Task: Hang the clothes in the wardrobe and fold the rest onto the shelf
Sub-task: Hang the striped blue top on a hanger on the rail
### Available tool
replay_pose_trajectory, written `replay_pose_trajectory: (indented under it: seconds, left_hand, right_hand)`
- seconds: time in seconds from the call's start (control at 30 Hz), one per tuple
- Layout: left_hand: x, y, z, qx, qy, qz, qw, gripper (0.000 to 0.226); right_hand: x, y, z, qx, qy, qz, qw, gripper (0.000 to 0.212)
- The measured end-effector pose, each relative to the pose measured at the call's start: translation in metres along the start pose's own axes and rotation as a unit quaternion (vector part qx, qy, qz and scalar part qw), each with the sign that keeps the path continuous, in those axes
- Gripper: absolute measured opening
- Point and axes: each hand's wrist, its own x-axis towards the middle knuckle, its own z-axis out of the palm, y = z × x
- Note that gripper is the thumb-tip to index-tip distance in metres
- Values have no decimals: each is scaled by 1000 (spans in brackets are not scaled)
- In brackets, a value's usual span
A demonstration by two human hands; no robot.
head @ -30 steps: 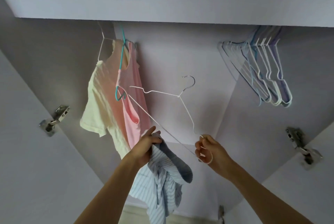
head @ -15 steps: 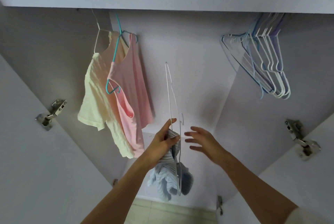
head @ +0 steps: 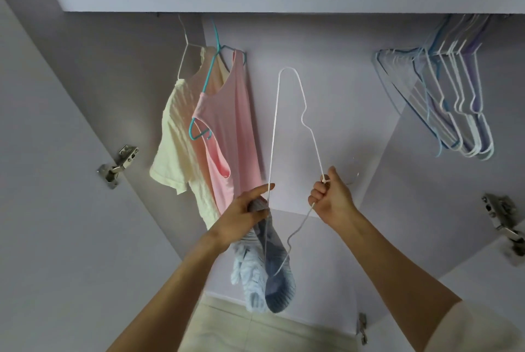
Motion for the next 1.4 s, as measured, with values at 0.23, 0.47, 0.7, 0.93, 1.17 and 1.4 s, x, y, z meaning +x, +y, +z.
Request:
replay_pose_trajectory:
  seconds: [0.23, 0.47, 0.7, 0.93, 1.17, 1.4]
  left_hand:
    - [-9, 7, -18, -45, 154, -35, 986, 33]
    - [-23, 34, -40, -63, 168, -34, 983, 26]
    - [-44, 33, -71, 74, 196, -51, 976, 28]
    - [-47, -1, -102, 329, 209, -155, 908, 51]
    - [-52, -16, -123, 275, 258, -187, 907, 43]
    - [-59, -3, -133, 254, 322, -159, 898, 41]
  right_hand:
    - [-14, 40, 8, 8, 34, -56, 998, 35]
    - [-19, 54, 20, -178, 53, -208, 960, 32]
    - [-17, 46, 23, -350, 63, -340, 870, 30]
    - [-19, 31, 39, -427, 50, -438, 789, 28]
    - [-20, 34, 60, -503, 65, -490, 709, 25]
    - [-28, 42, 75, -527, 3, -584, 618, 30]
